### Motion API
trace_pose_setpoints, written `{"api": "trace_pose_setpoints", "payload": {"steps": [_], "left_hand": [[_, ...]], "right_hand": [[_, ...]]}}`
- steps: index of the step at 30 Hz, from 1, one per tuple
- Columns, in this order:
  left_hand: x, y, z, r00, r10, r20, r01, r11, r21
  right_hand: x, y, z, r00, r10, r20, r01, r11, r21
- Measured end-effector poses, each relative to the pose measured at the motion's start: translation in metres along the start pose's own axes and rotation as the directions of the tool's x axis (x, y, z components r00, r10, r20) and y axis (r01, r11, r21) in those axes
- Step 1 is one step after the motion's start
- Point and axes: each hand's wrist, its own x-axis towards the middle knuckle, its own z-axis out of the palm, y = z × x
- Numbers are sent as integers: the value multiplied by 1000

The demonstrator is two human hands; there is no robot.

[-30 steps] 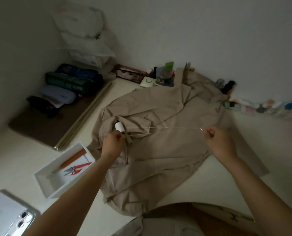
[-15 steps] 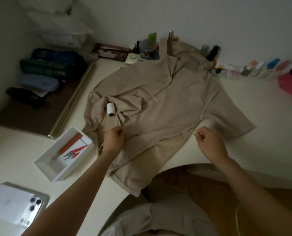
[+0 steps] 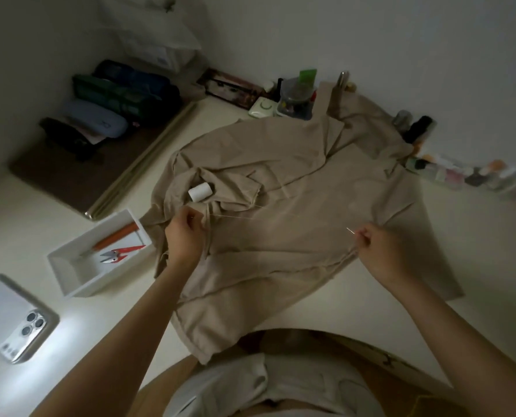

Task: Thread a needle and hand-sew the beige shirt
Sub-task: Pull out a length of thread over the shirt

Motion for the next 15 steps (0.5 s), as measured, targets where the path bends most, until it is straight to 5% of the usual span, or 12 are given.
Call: {"api": "trace_pose_setpoints", "payload": {"steps": [3, 8, 10, 12, 15], "left_hand": [[-5, -8, -5, 994, 61, 86, -81, 964, 252], [-15, -13, -12, 952, 24, 306, -242, 674, 698], [-21, 2, -6, 950, 178, 258, -308, 677, 668], [-26, 21, 9, 925, 324, 197, -379, 786, 489], [-31, 49, 38, 945, 239, 223, -279, 944, 173]], "right_hand": [[22, -9, -3, 996, -90, 24, 89, 995, 36], [39, -33, 3, 973, -222, 65, 216, 973, 88], [41, -43, 4, 961, -265, 76, 256, 960, 110], [42, -53, 5, 945, -316, 86, 304, 944, 126], [44, -63, 4, 919, -389, 65, 379, 916, 131]]}}
